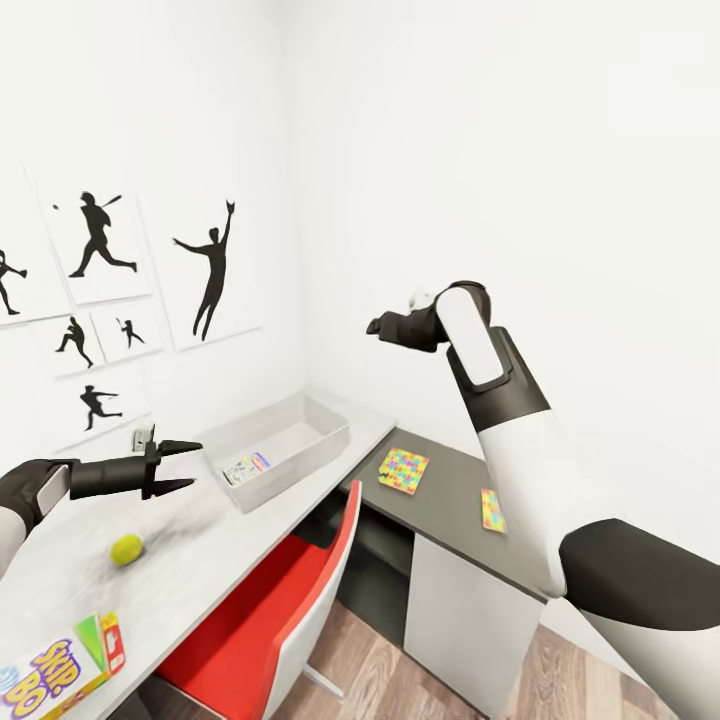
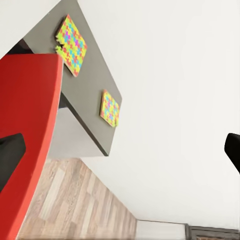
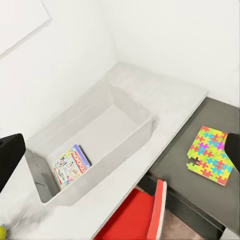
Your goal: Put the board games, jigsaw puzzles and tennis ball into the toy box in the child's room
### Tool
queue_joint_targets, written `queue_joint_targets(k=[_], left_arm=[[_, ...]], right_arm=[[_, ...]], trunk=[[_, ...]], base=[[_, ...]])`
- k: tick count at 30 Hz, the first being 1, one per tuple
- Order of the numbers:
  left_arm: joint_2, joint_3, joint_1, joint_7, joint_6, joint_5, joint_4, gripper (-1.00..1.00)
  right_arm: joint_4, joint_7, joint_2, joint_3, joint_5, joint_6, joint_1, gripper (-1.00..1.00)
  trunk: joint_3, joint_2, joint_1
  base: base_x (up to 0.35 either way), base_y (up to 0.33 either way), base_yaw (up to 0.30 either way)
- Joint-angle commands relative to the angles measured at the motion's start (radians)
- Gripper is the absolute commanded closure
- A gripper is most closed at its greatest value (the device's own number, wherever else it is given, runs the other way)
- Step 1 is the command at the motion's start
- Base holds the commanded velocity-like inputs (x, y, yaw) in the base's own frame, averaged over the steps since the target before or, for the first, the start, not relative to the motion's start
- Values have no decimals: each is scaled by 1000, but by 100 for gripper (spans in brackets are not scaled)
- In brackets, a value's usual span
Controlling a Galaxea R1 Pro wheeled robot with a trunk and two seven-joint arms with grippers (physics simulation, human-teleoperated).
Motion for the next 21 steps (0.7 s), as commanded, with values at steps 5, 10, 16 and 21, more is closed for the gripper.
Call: queue_joint_targets(k=[5,10,16,21], left_arm=[[0,-3,0,-1,6,6,0,-100],[0,-3,0,-1,6,5,0,-100],[0,-3,0,-1,5,5,0,-100],[0,-3,0,-1,4,6,0,-100]], right_arm=[[13,-10,0,1,-10,1,-1,-100],[19,-9,0,1,-10,0,-1,-100],[21,-9,0,-7,-10,0,2,-100],[19,-9,0,-12,-11,0,8,-100]], trunk=[[-5,-1,0],[-9,-1,0],[-12,-1,0],[-14,-1,0]], base=[[-7,5,-239],[-1,1,-247],[0,0,-255],[0,0,-262]])
